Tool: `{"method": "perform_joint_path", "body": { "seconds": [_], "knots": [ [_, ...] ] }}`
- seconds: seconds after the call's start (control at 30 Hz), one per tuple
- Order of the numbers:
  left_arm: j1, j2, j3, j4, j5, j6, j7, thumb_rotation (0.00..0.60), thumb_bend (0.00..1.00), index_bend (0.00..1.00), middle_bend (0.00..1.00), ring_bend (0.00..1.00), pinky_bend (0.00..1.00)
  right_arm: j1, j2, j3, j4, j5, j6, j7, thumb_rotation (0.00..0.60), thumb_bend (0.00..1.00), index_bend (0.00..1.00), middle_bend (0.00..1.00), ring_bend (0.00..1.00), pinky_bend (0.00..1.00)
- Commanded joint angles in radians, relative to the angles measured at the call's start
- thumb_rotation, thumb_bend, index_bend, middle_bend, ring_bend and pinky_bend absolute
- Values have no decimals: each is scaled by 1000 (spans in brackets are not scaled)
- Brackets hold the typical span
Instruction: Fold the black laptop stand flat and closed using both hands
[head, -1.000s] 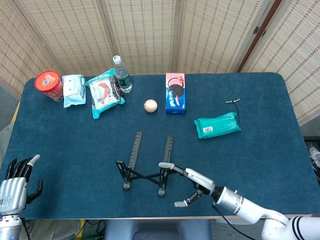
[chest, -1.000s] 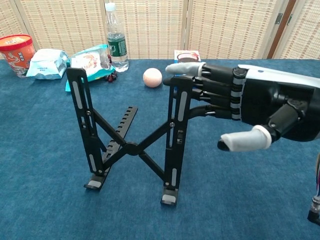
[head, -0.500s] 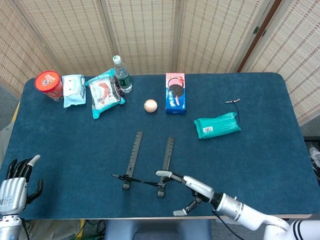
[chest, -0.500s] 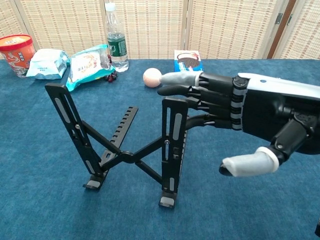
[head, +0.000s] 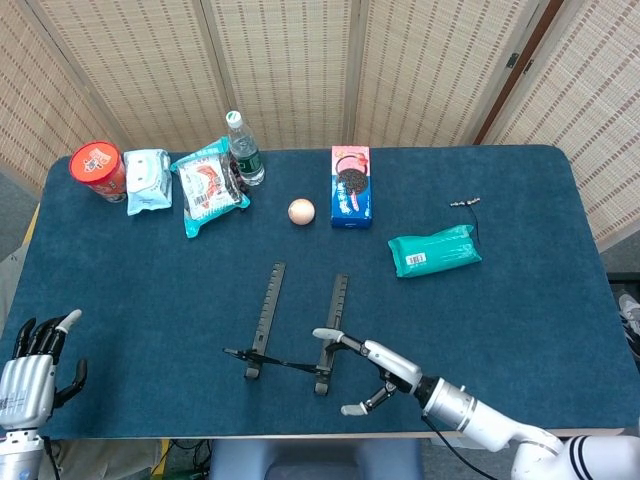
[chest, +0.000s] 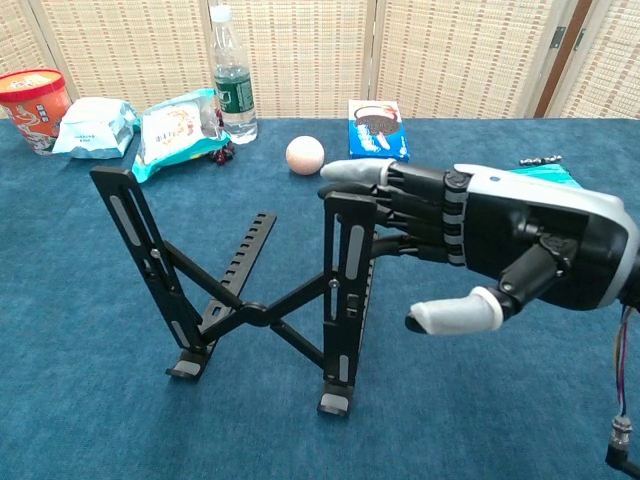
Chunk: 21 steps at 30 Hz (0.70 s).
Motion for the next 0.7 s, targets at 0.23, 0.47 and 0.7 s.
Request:
{"method": "perform_joint_path", "body": {
  "seconds": [0.23,0.47,0.7],
  "knots": [
    [3,1,2,-1,-1,1,1,600,462,125,175,134,0,4,-69,-24,54,-8,-7,52,600,69,0,71,0,142],
    [3,4,2,-2,-1,0,1,600,463,126,175,134,0,1,-110,-45,84,-4,-19,74,600,76,0,68,0,121],
    [0,1,2,0,-3,-7,4,600,463,125,175,134,0,-11,-141,-57,108,8,-14,96,600,129,0,58,0,84]
  ]
}}
